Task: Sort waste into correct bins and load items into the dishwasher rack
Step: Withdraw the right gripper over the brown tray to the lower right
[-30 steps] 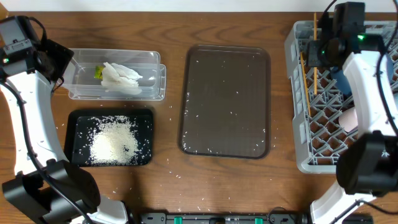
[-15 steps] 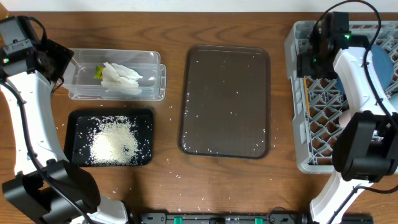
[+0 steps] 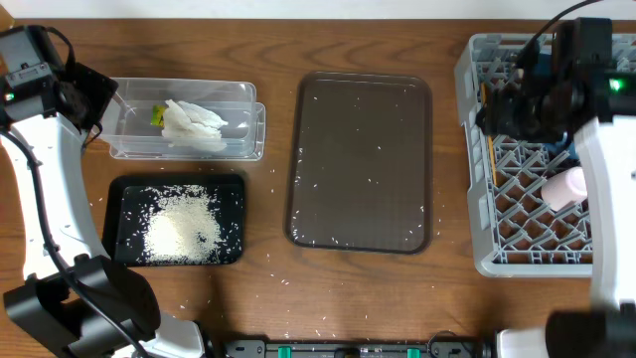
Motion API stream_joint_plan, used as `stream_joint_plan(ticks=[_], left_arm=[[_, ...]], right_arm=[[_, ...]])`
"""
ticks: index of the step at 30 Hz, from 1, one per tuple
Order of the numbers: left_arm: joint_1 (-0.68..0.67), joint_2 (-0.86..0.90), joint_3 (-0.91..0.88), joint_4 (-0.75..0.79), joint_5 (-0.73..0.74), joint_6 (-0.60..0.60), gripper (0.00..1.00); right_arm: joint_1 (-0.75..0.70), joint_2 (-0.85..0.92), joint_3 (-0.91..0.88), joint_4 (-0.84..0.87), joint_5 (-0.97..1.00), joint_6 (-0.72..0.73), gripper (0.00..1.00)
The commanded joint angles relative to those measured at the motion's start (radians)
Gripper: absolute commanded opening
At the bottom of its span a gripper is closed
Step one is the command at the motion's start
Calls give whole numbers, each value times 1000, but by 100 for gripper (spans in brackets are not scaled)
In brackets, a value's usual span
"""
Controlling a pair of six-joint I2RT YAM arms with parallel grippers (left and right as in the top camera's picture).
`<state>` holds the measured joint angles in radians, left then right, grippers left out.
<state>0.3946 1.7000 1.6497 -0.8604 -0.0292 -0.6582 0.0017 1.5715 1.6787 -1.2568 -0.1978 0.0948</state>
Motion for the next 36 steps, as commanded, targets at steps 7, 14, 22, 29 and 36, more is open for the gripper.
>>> stream_joint_plan(ticks=[7,14,22,29,36], left_arm=[[2,-7,5,-3,-2,-9,91],[2,-7,5,-2,-2,-9,91],[2,-7,5,-3,-2,-9,91],[2,-7,5,-3,-2,-9,91],[2,-7,5,-3,-2,-9,91]], right_arm=[[299,-240,-266,92,40,2,99],[395,-249,-320,87,77,2,99],[399,-249,-320,83,77,2,99],[399,-249,-320,-8,47,5,99],[397,-262,-362,46,71,0,99]])
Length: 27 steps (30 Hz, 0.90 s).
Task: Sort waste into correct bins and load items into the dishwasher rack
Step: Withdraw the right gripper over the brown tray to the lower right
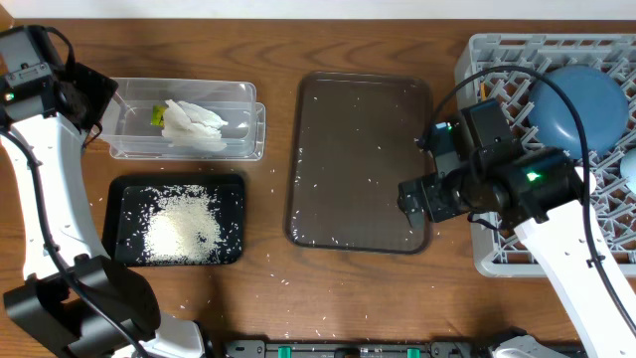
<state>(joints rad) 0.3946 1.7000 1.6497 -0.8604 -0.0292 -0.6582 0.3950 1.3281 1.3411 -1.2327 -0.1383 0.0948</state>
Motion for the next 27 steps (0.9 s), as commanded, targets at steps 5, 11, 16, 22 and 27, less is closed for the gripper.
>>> stream_joint_plan(ticks=[5,11,16,22,27], left_arm=[[2,-7,5,-3,-2,-9,91],[2,-7,5,-3,-2,-9,90],[2,-7,5,-3,-2,-9,91],[2,-7,5,-2,-2,-9,91],[2,-7,5,-3,-2,-9,91]], right_arm=[[5,-97,-156,200,23,-43,99],[-16,-264,-442,497,11,-43,99],[-60,-410,-658,634,-115,-40,99],[-144,-632,-861,723,-184,-40,99],[-192,-825,-986,843,-179,-41,99]])
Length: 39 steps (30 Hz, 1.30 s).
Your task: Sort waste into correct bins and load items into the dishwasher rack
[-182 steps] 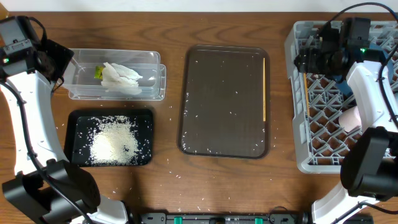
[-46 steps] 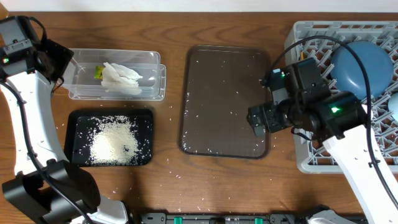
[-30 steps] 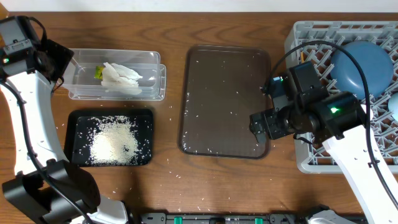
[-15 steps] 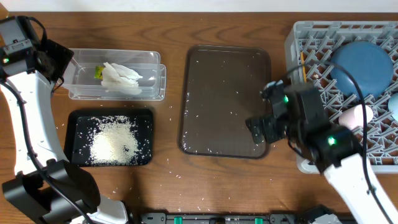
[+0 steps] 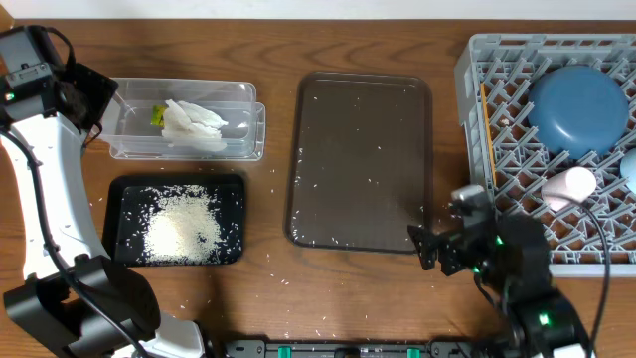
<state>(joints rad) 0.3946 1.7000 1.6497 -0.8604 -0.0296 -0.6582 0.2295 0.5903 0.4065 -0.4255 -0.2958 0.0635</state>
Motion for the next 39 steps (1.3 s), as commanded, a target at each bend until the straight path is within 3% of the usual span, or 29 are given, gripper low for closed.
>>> stream_joint_plan(ticks=[1,9,17,29,39], left_arm=[[2,-7,5,-2,-1,-9,91],[2,-7,5,-3,-1,-9,91],[2,-7,5,-3,-1,-9,91],[2,-7,5,-3,-1,-9,91],[2,-7,5,-3,-1,-9,91]], right_arm=[[-32,-117,-72,53,-21,-10,99],[-69,-335,-245,193,-17,-9,99],[-69,-426,-395,406,-14,-9,99],[-111,-588,-401,380,39,-13,99],[-118,-585,-401,369,98,-59,99]])
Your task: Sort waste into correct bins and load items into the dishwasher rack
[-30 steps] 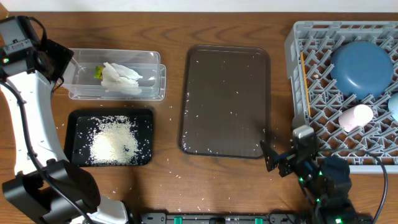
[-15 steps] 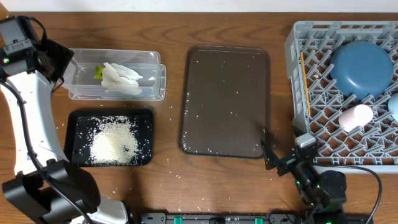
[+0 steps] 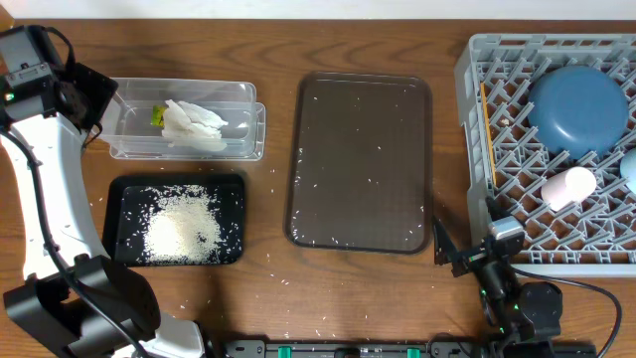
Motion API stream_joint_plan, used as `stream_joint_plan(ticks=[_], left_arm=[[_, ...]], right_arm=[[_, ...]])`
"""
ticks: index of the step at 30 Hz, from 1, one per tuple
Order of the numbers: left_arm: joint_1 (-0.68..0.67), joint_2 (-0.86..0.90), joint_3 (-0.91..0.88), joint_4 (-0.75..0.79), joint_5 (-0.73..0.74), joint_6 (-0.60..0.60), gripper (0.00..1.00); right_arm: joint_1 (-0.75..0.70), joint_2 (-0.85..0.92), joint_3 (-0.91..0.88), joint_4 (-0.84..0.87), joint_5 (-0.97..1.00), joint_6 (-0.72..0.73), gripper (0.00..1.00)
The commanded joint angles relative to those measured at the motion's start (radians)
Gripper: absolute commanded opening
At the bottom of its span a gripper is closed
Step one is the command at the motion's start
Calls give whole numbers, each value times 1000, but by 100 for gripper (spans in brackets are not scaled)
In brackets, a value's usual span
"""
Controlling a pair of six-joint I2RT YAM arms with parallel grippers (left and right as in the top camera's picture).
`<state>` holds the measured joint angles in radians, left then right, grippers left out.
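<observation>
The grey dishwasher rack (image 3: pixel 517 214) stands at the right and holds a blue bowl (image 3: pixel 579 107), a pale pink cup (image 3: pixel 566 186) and an orange stick (image 3: pixel 486 134) along its left side. A clear bin (image 3: pixel 238 124) at back left holds white tissue (image 3: pixel 191 124) and a green scrap. In front of it a black bin (image 3: pixel 124 194) holds a heap of rice (image 3: pixel 184 227). My right gripper (image 3: pixel 449 251) is low at the table's front, off the rack's front left corner, open and empty. My left gripper (image 3: pixel 99 99) hangs by the clear bin's left end, its fingers hidden.
A brown tray (image 3: pixel 363 159) lies in the middle with scattered rice grains on it. More grains dot the wood around the tray and the black bin. A light blue item (image 3: pixel 629 164) shows at the rack's right edge. The left arm runs along the table's left edge.
My right arm has drawn back toward the table's front edge and a little to the right, so less of it shows. The left arm and all objects are unchanged.
My right arm first hung over the rack's back left, hiding the bowl. Then it was at the tray's right edge, with the blue bowl showing in the rack. Then it was off the tray's front right corner, and now lower at the front edge.
</observation>
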<state>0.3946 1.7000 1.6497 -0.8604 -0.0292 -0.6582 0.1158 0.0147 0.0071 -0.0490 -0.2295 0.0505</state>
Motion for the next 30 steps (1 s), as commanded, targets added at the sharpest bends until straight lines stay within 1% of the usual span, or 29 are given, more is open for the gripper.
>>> stream_joint_plan(ticks=[1,4,6,14,16,19,22,25,27,30], left_arm=[[2,-7,5,-3,-2,-9,91],[2,-7,5,-3,-2,-9,91],[2,-7,5,-3,-2,-9,91],[2,-7,5,-2,-2,-9,91],[2,-7,5,-3,-2,-9,91],[2,-7,5,-2,-2,-9,91],[2,-7,5,-3,-2,-9,91],[2,-7,5,-3,-2,-9,91],[2,-7,5,-2,-2,-9,91],[2,-7,5,-2,-2,-9,91]], right_arm=[[-5,-9,-2,-8,32,-62,99],[-5,-9,-2,-8,39,-117,99],[-8,-9,-2,-9,39,-128,99],[-26,-9,-2,-8,19,-126,99],[-26,-9,-2,-8,25,-94,99],[-26,-9,-2,-9,60,-50,99],[-26,-9,-2,-20,145,23,99],[-26,-9,-1,-29,223,11,99],[-26,-9,-1,-29,222,-40,99],[-26,-9,-1,-29,217,-48,99]])
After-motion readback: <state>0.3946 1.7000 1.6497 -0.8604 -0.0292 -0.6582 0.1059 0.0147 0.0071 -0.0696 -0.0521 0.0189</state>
